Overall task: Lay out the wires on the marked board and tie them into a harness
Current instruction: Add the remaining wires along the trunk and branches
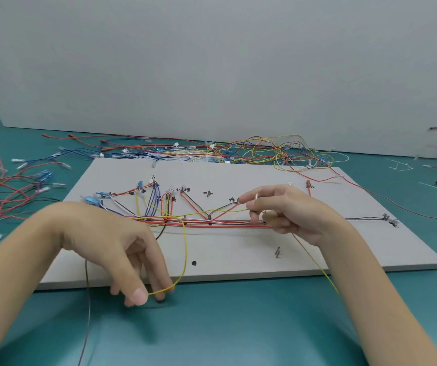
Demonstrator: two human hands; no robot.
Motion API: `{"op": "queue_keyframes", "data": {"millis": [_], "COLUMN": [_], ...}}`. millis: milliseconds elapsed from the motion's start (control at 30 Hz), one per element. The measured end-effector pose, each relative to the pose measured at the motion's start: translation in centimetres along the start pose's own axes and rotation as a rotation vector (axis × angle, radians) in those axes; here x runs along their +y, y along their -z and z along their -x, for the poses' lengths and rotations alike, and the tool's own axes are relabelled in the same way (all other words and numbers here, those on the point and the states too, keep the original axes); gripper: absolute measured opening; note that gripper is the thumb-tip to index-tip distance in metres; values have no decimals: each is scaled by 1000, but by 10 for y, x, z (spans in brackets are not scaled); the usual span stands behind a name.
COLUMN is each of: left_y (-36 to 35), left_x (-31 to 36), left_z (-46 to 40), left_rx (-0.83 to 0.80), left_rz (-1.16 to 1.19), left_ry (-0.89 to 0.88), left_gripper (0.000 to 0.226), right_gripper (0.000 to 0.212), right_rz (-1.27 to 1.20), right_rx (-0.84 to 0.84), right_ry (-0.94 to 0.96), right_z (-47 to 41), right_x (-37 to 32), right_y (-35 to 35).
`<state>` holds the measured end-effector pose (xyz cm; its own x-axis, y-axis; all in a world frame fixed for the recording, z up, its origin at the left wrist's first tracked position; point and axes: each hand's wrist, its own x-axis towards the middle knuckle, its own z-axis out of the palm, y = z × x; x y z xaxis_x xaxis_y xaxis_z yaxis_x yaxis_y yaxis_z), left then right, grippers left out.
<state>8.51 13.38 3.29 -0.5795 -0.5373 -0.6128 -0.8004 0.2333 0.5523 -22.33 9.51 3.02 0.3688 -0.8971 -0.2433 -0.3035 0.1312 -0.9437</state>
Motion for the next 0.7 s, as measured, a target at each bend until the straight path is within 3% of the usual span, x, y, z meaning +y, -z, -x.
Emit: {"op": "queue_keyframes", "data": {"millis": [100,233,300,367,500,600,700], "left_y": [-2,-5,-5,-3,14,36,49], "left_x": [-1,11,16,17,0,-43,-90], "left_z": [-3,-11,-12,-11,1,22,42], "left_rx": [-6,-227,-253,-125,380,650,793], "left_rz": [-32,212,252,278,343,217,192], "left_ry": [25,-126,-174,-204,-155,33,228], "left_gripper": [53,40,35,31,34,27,6], "right_gripper": [15,9,5,5,12,23,32], "right_rz": [64,191,270,298,302,319,305], "right_rx": [51,147,187,200,206,215,209], "right_ry": [28,51,70,119,145,89,48], "right_z": [-1,-5,-7,-8,-10,-9,-8], "right_x": [-9,-24,-29,-31,-24,-14,-4], "right_y": [0,-1,-2,-4,-7,-7,-9]}}
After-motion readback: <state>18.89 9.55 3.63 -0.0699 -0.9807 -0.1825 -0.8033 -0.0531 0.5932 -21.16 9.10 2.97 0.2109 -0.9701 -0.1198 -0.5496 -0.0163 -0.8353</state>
